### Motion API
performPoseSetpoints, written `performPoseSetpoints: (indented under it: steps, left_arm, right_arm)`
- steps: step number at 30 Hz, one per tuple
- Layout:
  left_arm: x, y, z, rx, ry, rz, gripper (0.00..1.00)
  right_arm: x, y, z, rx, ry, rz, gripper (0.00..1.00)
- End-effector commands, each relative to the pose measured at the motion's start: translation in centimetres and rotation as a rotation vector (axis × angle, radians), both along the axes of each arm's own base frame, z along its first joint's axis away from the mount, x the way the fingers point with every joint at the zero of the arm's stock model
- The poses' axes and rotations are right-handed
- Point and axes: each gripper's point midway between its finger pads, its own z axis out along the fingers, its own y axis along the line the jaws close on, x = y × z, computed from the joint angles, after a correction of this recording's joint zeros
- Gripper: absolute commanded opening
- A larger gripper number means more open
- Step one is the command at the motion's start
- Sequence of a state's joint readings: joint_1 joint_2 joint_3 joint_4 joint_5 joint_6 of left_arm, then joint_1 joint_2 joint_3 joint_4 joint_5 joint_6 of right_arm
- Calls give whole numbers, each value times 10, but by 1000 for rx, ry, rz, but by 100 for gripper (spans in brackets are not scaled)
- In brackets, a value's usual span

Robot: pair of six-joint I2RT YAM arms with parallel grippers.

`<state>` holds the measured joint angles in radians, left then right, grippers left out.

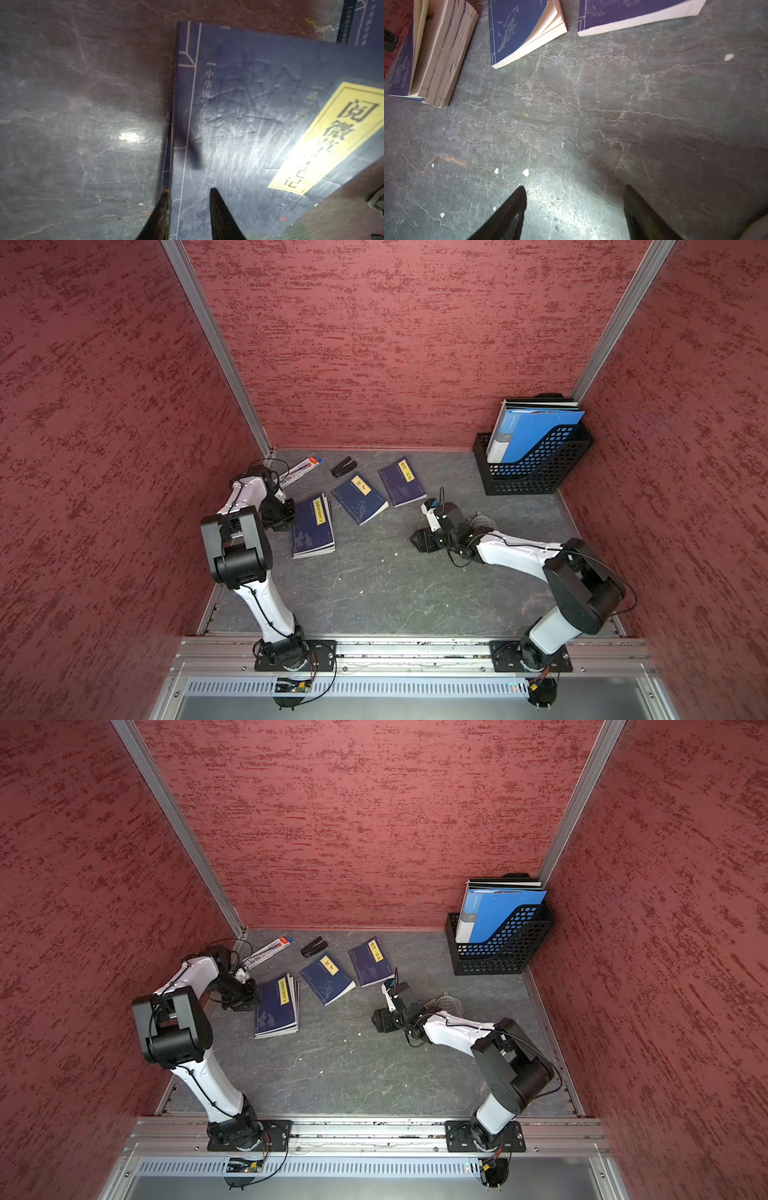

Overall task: Wipe the cover of the book
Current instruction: Place the book on the book.

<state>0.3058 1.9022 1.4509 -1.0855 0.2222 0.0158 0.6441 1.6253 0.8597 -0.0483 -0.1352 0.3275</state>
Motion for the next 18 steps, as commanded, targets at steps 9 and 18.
performPoseSetpoints:
  steps: [9,18]
  left_arm:
    - [16,1,27,90,-92,-14,72]
    - [44,-86,58,-2,-273,-79,76]
  right_arm:
    - [0,-4,2,-1,-16,-9,74]
    - [38,14,13,-42,-60,-9,74]
